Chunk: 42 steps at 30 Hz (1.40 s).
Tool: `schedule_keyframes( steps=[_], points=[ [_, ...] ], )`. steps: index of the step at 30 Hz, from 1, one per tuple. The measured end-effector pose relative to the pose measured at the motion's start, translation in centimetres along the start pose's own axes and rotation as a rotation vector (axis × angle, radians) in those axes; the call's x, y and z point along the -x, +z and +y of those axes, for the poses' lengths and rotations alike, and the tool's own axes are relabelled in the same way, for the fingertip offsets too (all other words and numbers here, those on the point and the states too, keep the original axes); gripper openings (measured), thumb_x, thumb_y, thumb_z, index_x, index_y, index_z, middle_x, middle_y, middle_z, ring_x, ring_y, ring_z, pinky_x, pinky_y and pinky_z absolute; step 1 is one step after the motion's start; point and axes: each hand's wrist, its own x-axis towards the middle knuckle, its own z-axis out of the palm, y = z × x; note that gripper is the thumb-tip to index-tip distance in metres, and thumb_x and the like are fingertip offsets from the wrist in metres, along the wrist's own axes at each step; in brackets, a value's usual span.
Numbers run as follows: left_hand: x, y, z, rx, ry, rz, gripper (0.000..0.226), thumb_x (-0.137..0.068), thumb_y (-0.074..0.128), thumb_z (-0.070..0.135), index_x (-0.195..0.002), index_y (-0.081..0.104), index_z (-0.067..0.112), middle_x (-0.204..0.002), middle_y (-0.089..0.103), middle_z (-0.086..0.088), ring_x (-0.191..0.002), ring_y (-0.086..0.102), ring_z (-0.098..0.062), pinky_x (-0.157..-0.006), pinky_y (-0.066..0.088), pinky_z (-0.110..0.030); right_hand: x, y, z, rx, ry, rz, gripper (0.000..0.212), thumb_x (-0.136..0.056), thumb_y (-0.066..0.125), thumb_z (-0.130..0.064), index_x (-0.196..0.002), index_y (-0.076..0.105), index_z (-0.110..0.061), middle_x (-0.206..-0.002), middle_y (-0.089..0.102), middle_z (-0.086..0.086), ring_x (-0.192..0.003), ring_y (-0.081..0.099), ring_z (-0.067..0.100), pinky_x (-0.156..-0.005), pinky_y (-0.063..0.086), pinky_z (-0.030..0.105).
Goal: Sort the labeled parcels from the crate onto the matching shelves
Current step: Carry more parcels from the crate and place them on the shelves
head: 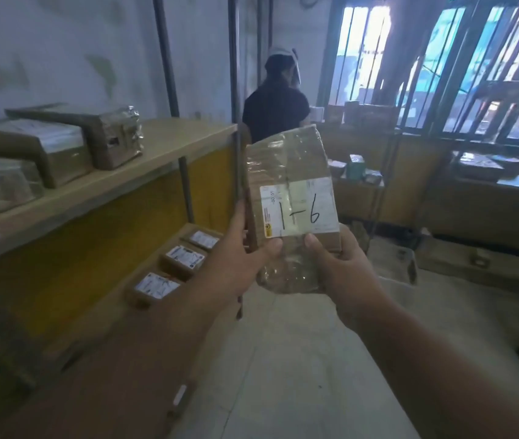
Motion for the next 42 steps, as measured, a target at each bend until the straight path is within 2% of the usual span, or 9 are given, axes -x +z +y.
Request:
schedule_keyframes(
  steps=[4,10,16,18,21,26,31,36,42],
  points=[
    [-7.8,0.0,-1.6,0.072,0.014,0.058,0.081,-0.096,0.063,0.027,-0.141,0.014,0.071,-0.147,0.051,0.013,-0.133,0.050,-0.018,-0.094,0.056,-0.050,-9.6,-0.3,-1.2,0.193,0.004,-0.102,0.032,-0.093,0.065,-0.041,-0.123,0.054,-0.045,-0.113,0.071,-0.010,-0.096,0.073,0.018,-0.073,0.062,0.043],
    [-18.2,0.7,-1.0,0.163,0.055,0.047,0.078,-0.096,0.063,0.026,-0.116,0.018,0.087,-0.143,0.055,0.014,-0.128,0.055,-0.015,-0.096,0.055,-0.046,-22.2,-1.0,-6.9,0.326,-0.125,-0.100,0.050,-0.088,0.071,-0.043,-0.132,0.049,-0.042,-0.106,0.074,-0.010,-0.094,0.073,0.014,-0.081,0.061,0.044],
    [-25.4,0.5,-0.7,0.187,0.109,0.065,0.074,-0.097,0.061,0.027,-0.127,0.021,0.081,-0.137,0.059,0.020,-0.124,0.059,-0.009,-0.096,0.056,-0.039,-32.1,0.4,-11.1,0.425,-0.387,-0.074,0.055,-0.087,0.073,-0.042,-0.135,0.044,-0.045,-0.103,0.067,-0.020,-0.084,0.066,-0.006,-0.060,0.053,0.014],
    [-26.7,0.1,-1.0,0.169,0.108,0.150,0.064,-0.098,0.059,0.031,-0.119,0.027,0.082,-0.129,0.064,0.023,-0.113,0.065,-0.002,-0.085,0.057,-0.024,-35.3,1.5,-11.0,0.371,-0.414,-0.126,0.054,-0.086,0.074,-0.041,-0.132,0.046,-0.046,-0.103,0.069,-0.017,-0.087,0.070,0.000,-0.069,0.059,0.021],
    [-27.9,-0.7,-1.3,0.036,0.077,0.265,0.074,-0.092,0.069,0.031,-0.106,0.024,0.088,-0.111,0.065,0.038,-0.101,0.065,0.010,-0.084,0.057,-0.024,-40.0,3.4,-10.4,0.256,-0.413,-0.219,0.053,-0.081,0.076,-0.043,-0.125,0.047,-0.050,-0.104,0.072,-0.015,-0.089,0.074,0.012,-0.079,0.061,0.044],
    [-29.2,-0.7,-0.6,-0.116,0.033,0.551,0.092,-0.080,0.078,0.016,-0.125,0.022,0.073,-0.109,0.062,0.041,-0.101,0.063,0.014,-0.071,0.054,-0.011,-45.8,7.2,-10.1,0.177,-0.374,-0.499,0.052,-0.086,0.073,-0.045,-0.128,0.043,-0.046,-0.099,0.073,-0.012,-0.079,0.076,0.014,-0.074,0.062,0.045],
    [-29.1,-0.5,1.0,-0.235,0.081,0.817,0.067,-0.085,0.075,0.007,-0.111,0.046,0.062,-0.107,0.066,0.039,-0.100,0.064,0.013,-0.078,0.053,-0.009,-48.9,12.0,-11.0,0.068,-0.378,-0.657,0.050,-0.085,0.071,-0.050,-0.128,0.046,-0.046,-0.099,0.071,-0.010,-0.071,0.066,0.014,-0.061,0.057,0.035],
    [-28.0,-3.0,2.5,-0.518,0.006,0.907,0.100,-0.068,0.089,0.014,-0.114,0.029,0.079,-0.116,0.058,0.040,-0.107,0.058,0.018,-0.082,0.048,-0.004,-49.6,18.2,-12.1,-0.047,-0.328,-0.798,0.057,-0.078,0.075,-0.054,-0.127,0.047,-0.045,-0.104,0.070,-0.011,-0.088,0.071,0.018,-0.075,0.060,0.044],
    [-27.3,-6.9,2.0,-0.772,-0.199,0.947,0.118,-0.063,0.091,0.034,-0.144,0.011,0.064,-0.118,0.038,0.050,-0.116,0.048,0.013,-0.101,0.039,-0.014,-49.7,24.4,-12.4,-0.019,-0.295,-0.974,0.058,-0.066,0.072,-0.063,-0.117,0.047,-0.049,-0.103,0.071,-0.005,-0.091,0.072,0.026,-0.080,0.059,0.057]
  ],
)
